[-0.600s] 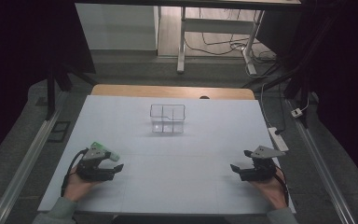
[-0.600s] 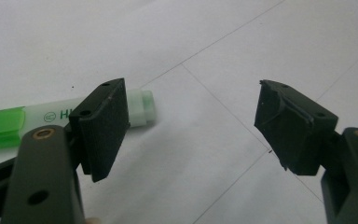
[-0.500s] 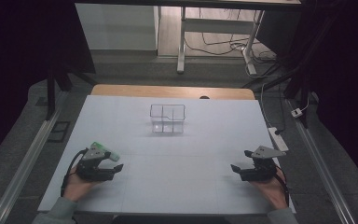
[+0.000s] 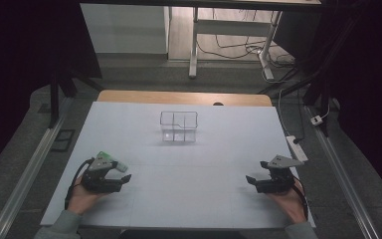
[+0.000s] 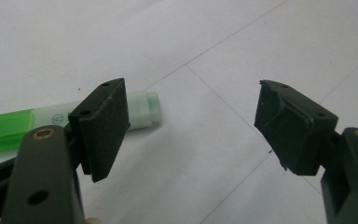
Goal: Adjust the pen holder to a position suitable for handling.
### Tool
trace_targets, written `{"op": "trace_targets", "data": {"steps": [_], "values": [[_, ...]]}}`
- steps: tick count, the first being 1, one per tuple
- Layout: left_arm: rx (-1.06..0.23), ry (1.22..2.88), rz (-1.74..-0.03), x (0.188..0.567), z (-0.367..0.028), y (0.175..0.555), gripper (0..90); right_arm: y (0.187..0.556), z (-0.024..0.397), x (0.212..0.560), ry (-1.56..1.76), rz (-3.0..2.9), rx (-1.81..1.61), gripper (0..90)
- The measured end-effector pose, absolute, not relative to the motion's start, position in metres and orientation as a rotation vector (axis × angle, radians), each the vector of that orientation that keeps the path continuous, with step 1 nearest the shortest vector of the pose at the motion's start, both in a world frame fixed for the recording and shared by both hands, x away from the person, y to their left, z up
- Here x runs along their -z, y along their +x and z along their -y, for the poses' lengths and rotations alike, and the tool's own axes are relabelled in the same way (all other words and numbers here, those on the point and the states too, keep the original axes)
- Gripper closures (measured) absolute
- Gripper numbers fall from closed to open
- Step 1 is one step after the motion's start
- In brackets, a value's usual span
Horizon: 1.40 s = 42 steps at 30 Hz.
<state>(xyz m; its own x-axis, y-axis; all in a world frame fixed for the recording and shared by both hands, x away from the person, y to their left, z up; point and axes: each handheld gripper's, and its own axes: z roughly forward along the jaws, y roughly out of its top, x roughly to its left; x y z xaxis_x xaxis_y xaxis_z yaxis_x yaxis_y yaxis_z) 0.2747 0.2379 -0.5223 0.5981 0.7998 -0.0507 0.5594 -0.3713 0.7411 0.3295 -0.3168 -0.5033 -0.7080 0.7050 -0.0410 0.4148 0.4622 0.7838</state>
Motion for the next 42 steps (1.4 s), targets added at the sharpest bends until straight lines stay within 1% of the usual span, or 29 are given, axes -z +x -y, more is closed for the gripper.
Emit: {"op": "trace_targets", "data": {"steps": [10,25,32,42], "values": [[-0.439,2.088,-1.064,0.518,-0.236,0.277,25.5,0.33,0.318,0.504,0.944,-2.362,-1.128,16.9],[-0.464,2.113,-1.029,0.504,-0.221,0.287,25.9,0.329,0.316,0.504,0.938,-2.393,-1.115,16.9],[-0.452,2.108,-1.028,0.497,-0.215,0.304,26.2,0.329,0.315,0.506,0.934,-2.406,-1.106,16.9],[-0.474,2.158,-1.0,0.482,-0.199,0.332,26.3,0.329,0.313,0.505,0.944,-2.407,-1.147,16.8]]}}
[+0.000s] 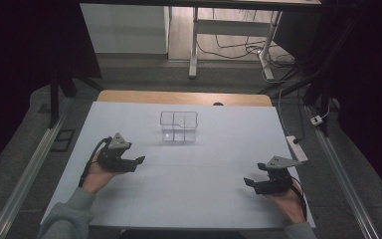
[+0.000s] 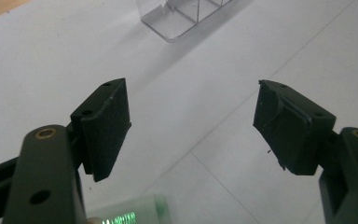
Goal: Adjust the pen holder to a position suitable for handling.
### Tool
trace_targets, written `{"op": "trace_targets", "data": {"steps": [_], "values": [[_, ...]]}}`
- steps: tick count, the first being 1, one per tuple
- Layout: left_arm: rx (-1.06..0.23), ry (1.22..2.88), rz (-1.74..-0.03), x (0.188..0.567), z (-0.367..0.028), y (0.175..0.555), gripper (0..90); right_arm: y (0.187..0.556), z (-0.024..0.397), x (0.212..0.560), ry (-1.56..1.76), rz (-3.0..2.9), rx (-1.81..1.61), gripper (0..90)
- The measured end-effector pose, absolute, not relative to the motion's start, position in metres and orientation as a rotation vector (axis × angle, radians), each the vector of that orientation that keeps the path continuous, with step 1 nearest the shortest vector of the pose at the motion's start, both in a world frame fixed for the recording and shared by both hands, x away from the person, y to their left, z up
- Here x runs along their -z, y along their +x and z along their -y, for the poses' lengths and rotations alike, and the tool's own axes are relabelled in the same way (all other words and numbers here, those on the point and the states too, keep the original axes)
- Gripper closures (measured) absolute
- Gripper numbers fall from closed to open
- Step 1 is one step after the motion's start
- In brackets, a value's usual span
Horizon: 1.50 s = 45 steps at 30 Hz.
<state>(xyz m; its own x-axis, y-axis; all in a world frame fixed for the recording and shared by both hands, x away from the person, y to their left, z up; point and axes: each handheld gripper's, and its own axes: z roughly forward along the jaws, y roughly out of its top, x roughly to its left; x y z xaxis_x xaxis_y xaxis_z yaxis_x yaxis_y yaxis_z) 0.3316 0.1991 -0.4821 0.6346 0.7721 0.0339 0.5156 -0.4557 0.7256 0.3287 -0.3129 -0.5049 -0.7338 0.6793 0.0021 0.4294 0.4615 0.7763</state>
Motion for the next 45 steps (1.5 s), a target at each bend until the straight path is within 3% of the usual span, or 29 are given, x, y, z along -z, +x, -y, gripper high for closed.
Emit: {"op": "trace_targets", "data": {"steps": [30,37,45], "values": [[-0.481,2.19,-1.057,0.481,-0.18,0.405,29.3,0.33,0.31,0.511,0.933,-2.442,-1.093,16.8],[-0.488,2.193,-1.09,0.484,-0.177,0.42,37.6,0.33,0.31,0.511,0.933,-2.441,-1.084,16.8],[-0.506,2.195,-1.086,0.485,-0.169,0.436,57.9,0.331,0.31,0.511,0.94,-2.443,-1.091,16.8]]}}
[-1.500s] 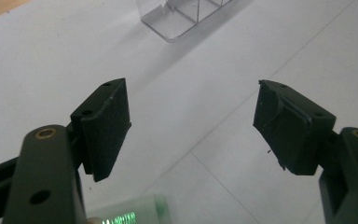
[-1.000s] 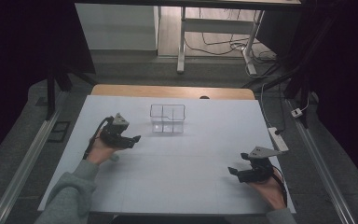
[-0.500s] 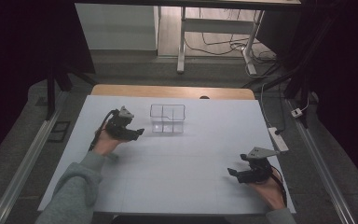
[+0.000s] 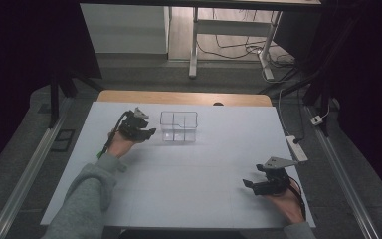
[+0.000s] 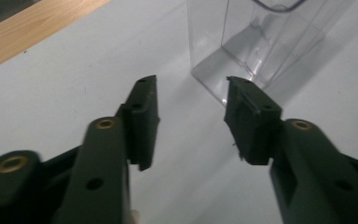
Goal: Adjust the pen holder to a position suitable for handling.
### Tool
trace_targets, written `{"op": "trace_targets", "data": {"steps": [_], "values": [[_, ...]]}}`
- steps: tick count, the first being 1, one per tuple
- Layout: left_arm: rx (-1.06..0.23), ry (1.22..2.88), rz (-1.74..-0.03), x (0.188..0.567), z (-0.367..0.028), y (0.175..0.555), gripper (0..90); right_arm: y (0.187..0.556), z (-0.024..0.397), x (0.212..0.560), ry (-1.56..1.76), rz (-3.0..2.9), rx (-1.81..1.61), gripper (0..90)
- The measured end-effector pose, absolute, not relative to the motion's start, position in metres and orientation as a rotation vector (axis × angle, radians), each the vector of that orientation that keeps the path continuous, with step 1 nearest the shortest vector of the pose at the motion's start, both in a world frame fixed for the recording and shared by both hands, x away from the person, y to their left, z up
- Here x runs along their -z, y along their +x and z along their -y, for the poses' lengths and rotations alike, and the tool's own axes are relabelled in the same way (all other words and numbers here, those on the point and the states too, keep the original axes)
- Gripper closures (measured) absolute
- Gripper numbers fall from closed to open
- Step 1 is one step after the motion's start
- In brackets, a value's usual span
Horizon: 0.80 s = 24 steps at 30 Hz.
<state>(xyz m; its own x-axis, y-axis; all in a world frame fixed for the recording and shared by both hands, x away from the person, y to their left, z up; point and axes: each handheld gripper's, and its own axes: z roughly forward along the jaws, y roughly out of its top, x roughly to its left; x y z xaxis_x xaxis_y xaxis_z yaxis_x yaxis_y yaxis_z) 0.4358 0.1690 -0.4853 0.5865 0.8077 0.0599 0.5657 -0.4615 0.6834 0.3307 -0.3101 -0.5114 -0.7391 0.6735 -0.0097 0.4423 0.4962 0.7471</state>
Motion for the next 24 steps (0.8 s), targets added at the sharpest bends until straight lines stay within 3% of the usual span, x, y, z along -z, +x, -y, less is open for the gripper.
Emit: {"op": "trace_targets", "data": {"steps": [1,6,15,24], "values": [[-0.503,2.192,-1.086,0.486,-0.168,0.438,67.1,0.331,0.31,0.511,0.941,-2.445,-1.087,16.8],[-0.464,2.186,-1.093,0.49,-0.164,0.445,88.3,0.331,0.31,0.512,0.944,-2.447,-1.084,16.9],[-0.385,2.162,-1.108,0.495,-0.157,0.455,88.6,0.331,0.31,0.513,0.949,-2.448,-1.075,17.0],[-0.385,2.169,-1.121,0.495,-0.15,0.458,88.6,0.331,0.31,0.513,0.945,-2.447,-1.076,17.2]]}}
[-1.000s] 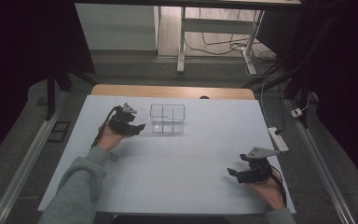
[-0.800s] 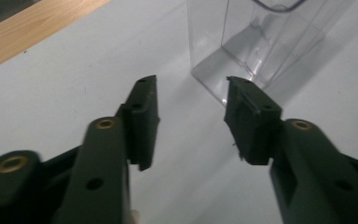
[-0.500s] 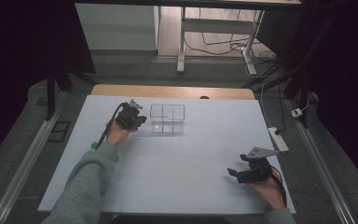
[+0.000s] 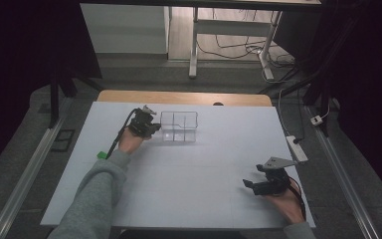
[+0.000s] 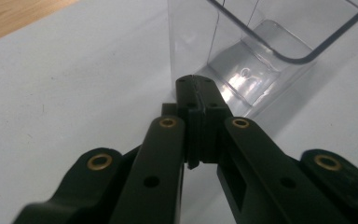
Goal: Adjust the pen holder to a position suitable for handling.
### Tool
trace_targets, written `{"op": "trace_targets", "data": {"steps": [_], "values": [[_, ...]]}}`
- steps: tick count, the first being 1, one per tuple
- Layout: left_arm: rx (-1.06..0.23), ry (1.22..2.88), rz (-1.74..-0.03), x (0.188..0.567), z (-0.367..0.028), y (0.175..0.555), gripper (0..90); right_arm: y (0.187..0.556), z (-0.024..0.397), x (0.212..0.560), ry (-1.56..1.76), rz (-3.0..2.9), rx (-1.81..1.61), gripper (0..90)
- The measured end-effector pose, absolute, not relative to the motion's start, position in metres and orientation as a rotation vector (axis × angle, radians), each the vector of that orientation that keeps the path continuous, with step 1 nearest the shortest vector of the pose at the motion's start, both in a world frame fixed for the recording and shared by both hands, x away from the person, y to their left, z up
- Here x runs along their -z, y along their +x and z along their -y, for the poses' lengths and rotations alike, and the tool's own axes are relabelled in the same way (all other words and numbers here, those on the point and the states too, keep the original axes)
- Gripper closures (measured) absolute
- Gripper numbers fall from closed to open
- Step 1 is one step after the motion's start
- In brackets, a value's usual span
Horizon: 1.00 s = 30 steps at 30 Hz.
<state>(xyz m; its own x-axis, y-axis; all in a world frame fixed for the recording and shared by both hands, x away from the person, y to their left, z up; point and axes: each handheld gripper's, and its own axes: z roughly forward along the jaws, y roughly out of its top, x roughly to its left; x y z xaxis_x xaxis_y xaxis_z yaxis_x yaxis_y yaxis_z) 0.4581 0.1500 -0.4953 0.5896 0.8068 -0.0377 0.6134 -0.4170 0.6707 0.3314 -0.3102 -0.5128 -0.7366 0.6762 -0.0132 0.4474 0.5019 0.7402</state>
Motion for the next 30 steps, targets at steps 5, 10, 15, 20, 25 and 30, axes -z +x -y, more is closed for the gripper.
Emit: {"op": "trace_targets", "data": {"steps": [5,10,15,20,25,30], "values": [[-0.373,2.175,-1.104,0.495,-0.144,0.458,88.6,0.332,0.309,0.514,0.945,-2.456,-1.068,17.2],[-0.373,2.192,-1.094,0.493,-0.132,0.462,88.6,0.331,0.309,0.513,0.944,-2.454,-1.064,17.5],[-0.371,2.203,-1.075,0.491,-0.117,0.466,88.5,0.331,0.309,0.513,0.943,-2.455,-1.062,17.6],[-0.378,2.218,-1.064,0.49,-0.106,0.468,88.5,0.332,0.309,0.514,0.941,-2.459,-1.066,17.6],[-0.382,2.222,-1.065,0.49,-0.097,0.472,88.5,0.332,0.309,0.515,0.94,-2.469,-1.059,17.6],[-0.381,2.224,-1.062,0.49,-0.092,0.474,88.5,0.332,0.309,0.514,0.94,-2.47,-1.059,17.6]]}}
